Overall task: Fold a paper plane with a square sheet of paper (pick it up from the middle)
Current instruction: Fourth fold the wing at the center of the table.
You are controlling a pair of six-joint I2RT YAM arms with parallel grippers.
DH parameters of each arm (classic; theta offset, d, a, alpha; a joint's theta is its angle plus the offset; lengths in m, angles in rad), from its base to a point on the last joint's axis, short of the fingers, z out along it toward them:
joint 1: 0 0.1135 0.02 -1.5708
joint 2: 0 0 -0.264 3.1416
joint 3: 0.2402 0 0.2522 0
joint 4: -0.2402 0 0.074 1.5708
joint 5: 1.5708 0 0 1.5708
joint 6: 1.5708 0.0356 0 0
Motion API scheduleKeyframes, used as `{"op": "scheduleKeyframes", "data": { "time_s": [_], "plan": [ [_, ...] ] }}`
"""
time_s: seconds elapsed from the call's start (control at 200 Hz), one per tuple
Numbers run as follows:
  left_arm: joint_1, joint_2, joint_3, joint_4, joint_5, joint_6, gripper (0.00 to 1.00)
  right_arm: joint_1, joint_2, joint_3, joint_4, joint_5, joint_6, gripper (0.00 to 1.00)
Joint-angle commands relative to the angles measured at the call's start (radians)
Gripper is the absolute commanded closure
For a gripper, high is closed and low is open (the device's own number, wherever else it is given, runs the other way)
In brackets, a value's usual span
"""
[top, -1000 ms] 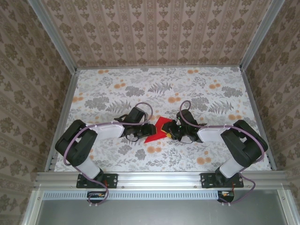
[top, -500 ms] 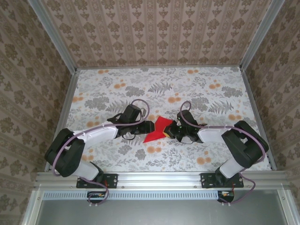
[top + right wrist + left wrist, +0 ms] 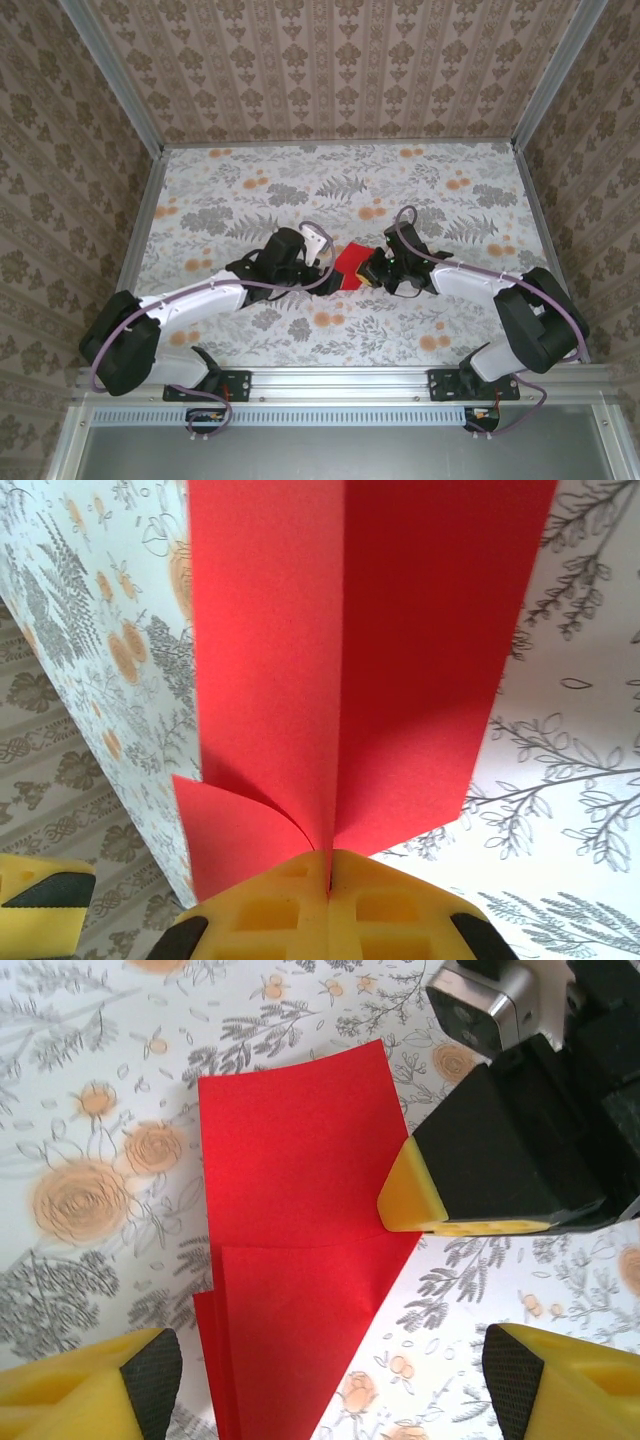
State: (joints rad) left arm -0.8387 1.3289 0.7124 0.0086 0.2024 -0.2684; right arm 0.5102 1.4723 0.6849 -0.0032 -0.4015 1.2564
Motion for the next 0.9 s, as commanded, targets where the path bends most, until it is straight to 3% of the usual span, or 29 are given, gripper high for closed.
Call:
{"op": "scheduleKeyframes", "data": {
  "time_s": [0.0,0.505,0.895],
  "plan": [
    [-0.004,0.000,-0.001,0.014,-0.088,0.141,0.19,-0.007,-0.017,0.043,-0.047,-0.034,-0.003,0.99],
    [0.017,-0.034,-0.076,0.083,-0.147,0.086,0.25,0.004,0.169,0.236,-0.103,-0.153,-0.191,0.99],
    [0.021,-0.051,-0.132,0.112,-0.085,0.048,0.25,0.041,0.192,0.277,-0.146,-0.199,-0.244,0.99]
  ]
}}
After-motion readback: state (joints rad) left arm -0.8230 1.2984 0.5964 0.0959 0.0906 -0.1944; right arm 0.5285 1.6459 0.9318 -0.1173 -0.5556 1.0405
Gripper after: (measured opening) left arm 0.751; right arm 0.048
